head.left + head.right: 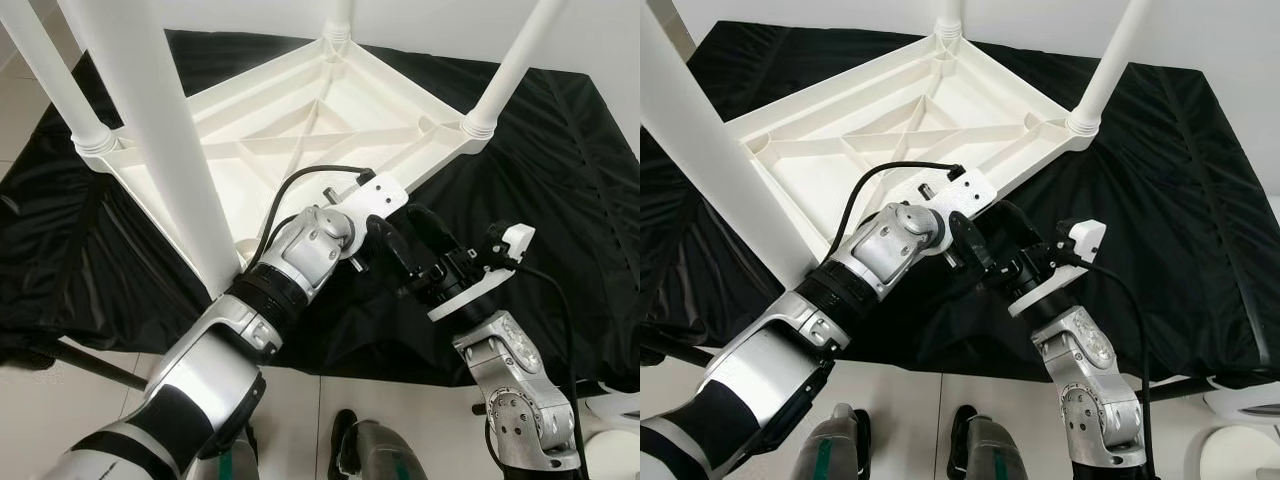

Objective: Building children table

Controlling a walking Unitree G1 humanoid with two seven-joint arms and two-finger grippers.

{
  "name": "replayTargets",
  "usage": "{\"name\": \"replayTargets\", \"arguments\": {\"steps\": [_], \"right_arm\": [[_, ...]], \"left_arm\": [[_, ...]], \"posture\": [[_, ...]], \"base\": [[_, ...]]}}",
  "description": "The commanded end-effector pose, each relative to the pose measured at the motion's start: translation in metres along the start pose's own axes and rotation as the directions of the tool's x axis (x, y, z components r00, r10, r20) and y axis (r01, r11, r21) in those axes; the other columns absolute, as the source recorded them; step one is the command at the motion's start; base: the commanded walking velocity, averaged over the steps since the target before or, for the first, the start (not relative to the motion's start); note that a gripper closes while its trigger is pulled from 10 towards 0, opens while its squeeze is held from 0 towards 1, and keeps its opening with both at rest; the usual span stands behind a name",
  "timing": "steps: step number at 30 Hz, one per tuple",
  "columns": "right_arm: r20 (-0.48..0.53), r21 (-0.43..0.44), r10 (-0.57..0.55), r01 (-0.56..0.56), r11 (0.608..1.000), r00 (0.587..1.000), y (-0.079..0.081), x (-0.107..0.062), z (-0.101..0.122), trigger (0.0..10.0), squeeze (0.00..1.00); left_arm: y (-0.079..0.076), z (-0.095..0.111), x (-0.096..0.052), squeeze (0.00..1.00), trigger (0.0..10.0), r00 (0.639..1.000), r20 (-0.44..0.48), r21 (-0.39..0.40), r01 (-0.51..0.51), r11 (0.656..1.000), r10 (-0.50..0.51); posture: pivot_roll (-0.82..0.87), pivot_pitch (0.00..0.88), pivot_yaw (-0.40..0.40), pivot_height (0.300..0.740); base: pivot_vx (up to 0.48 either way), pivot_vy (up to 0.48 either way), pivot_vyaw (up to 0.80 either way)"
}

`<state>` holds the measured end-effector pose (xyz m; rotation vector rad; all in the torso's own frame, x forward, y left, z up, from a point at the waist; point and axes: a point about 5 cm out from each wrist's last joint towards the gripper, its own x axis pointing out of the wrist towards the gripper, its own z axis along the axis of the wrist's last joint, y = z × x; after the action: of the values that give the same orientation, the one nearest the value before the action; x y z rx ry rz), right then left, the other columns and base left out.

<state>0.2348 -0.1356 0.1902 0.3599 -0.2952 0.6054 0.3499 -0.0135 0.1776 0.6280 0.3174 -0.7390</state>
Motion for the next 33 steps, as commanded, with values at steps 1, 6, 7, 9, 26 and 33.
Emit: {"name": "replayTargets", "arguments": {"steps": [1, 6, 7, 9, 26, 33], "right_arm": [[-0.003, -0.006, -0.009, 0.009, 1.0, 1.0, 0.001, -0.003, 0.0, 10.0, 0.0], [-0.003, -0.011, -0.013, 0.013, 1.0, 1.0, 0.0, -0.004, 0.0, 10.0, 0.0], [-0.003, -0.011, -0.013, 0.013, 1.0, 1.0, 0.0, -0.004, 0.0, 10.0, 0.0], [-0.003, -0.011, -0.013, 0.013, 1.0, 1.0, 0.0, -0.004, 0.0, 10.0, 0.0], [-0.017, -0.018, 0.008, -0.009, 1.0, 1.0, -0.003, 0.0, -0.001, 10.0, 0.0], [-0.023, -0.029, 0.008, -0.009, 1.0, 1.0, -0.009, 0.003, -0.003, 10.0, 0.0]], "left_arm": [[0.019, 0.007, -0.009, 0.0, 10.0, 0.986, 0.108, 0.114, -0.142, 0.983, 0.13], [0.022, -0.01, -0.015, 0.0, 10.0, 0.991, 0.096, 0.138, -0.107, 0.985, 0.094], [0.024, -0.018, -0.018, 0.0, 10.0, 0.992, 0.088, 0.148, -0.098, 0.984, 0.085], [0.024, -0.018, -0.018, 0.0, 10.0, 0.992, 0.088, 0.148, -0.098, 0.984, 0.085], [0.002, 0.015, -0.062, 0.0, 10.0, 0.909, 0.391, 0.167, 0.083, 0.983, -0.143], [-0.023, 0.016, -0.076, 0.0, 10.0, 0.856, 0.473, 0.164, 0.146, 0.975, -0.208]], "posture": [[0.02, 0.163, -0.021, 0.74], [0.02, 0.161, -0.023, 0.74], [0.02, 0.159, -0.024, 0.74], [0.02, 0.159, -0.024, 0.74], [0.04, 0.15, -0.04, 0.74], [0.04, 0.15, -0.041, 0.74]], "base": [[0.0, 0.0, 0.0], [0.0, 0.0, 0.0], [0.0, 0.0, 0.0], [0.0, 0.0, 0.0], [0.0, 0.0, 0.0], [0.0, 0.0, 0.0]]}}
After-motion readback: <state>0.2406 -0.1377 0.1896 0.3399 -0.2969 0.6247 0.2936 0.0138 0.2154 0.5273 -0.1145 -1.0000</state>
